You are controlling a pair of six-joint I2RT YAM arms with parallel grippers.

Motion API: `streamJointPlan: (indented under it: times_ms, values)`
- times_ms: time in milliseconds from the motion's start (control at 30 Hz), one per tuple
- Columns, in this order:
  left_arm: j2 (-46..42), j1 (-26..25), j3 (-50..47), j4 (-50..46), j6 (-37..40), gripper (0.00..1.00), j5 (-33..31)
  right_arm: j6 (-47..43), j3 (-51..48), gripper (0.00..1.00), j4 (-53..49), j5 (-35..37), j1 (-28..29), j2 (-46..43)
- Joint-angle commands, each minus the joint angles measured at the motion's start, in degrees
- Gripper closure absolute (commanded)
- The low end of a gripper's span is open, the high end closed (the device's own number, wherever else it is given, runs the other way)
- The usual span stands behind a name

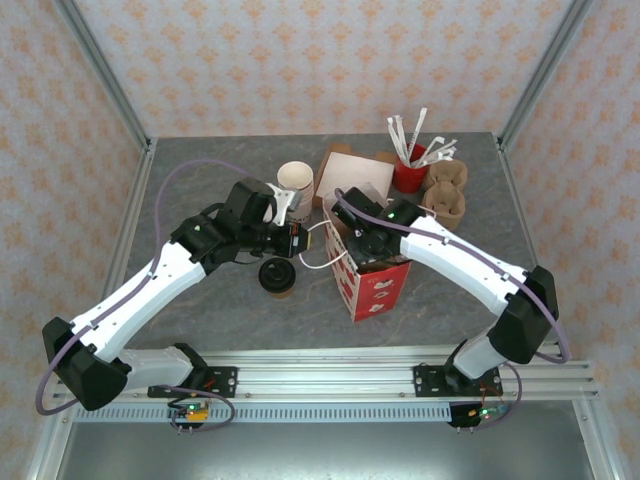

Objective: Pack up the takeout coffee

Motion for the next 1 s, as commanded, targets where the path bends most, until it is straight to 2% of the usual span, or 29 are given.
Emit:
streamJointPlan:
  times_ms: [0, 467, 967]
  values:
    - [-1.2, -0.4, 0.8, 1.9, -0.1, 1.00, -1.7, -0.7, -0.9, 0.70, -0.6, -1.0, -0.5, 0.6]
    - [-0.5, -0.4, 1.0, 2.4, -0.3, 1.00, -2.0, -1.4, -4.3, 0.68, 2.6, -1.7, -2.0, 3.3]
    - [-0.5, -0.4, 1.5, 2.0, -0.3, 1.00, -3.1, -3.2, -10.2, 0.65, 12.2, -2.9, -2.8, 7.0]
